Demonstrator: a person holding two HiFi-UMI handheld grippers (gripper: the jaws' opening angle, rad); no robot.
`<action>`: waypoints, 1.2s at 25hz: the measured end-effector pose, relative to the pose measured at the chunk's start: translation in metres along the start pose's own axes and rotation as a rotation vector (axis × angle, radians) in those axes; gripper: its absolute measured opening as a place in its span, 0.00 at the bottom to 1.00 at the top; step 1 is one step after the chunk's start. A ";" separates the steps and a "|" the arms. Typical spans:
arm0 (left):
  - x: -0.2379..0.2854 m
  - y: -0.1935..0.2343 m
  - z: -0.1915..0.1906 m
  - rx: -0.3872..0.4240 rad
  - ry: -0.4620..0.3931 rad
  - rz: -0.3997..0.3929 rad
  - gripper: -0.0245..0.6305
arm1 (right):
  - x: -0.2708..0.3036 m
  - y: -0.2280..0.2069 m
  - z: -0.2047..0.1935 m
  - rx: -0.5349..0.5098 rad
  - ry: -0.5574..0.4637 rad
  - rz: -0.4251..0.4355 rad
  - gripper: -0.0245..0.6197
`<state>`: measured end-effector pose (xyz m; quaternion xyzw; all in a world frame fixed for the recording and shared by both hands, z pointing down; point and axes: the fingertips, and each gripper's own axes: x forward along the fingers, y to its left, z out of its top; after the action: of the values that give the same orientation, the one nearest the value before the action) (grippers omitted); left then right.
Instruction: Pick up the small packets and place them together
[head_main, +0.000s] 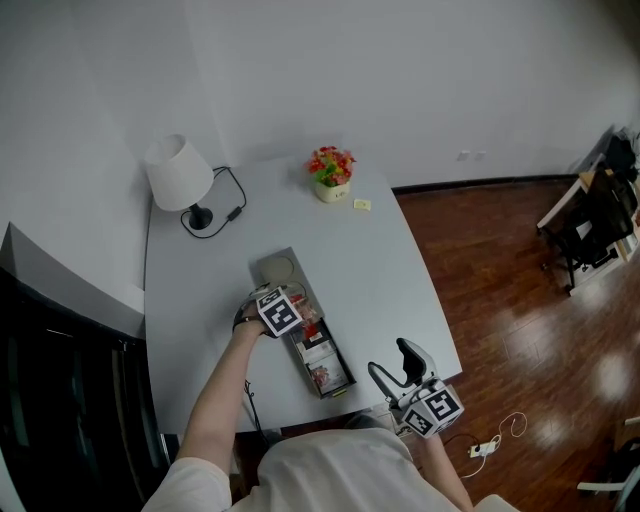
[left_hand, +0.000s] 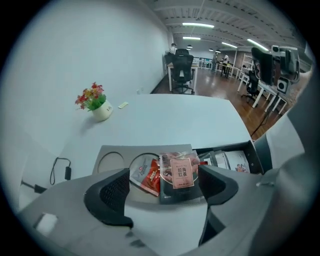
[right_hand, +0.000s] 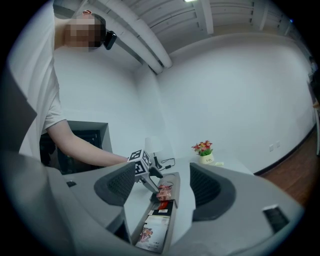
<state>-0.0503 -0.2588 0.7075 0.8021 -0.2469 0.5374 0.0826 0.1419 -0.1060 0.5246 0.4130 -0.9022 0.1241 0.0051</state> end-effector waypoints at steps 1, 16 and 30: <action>-0.007 0.004 0.003 -0.028 -0.036 0.029 0.70 | 0.000 0.001 -0.001 0.002 -0.001 0.003 0.56; -0.210 0.009 -0.010 -0.593 -0.827 0.367 0.70 | 0.047 0.031 0.043 -0.039 -0.119 0.113 0.56; -0.305 -0.065 -0.084 -0.607 -0.942 0.774 0.59 | 0.060 0.058 0.056 -0.159 -0.156 0.064 0.58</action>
<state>-0.1792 -0.0756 0.4744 0.7456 -0.6657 0.0282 -0.0105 0.0644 -0.1269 0.4647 0.3905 -0.9197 0.0196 -0.0364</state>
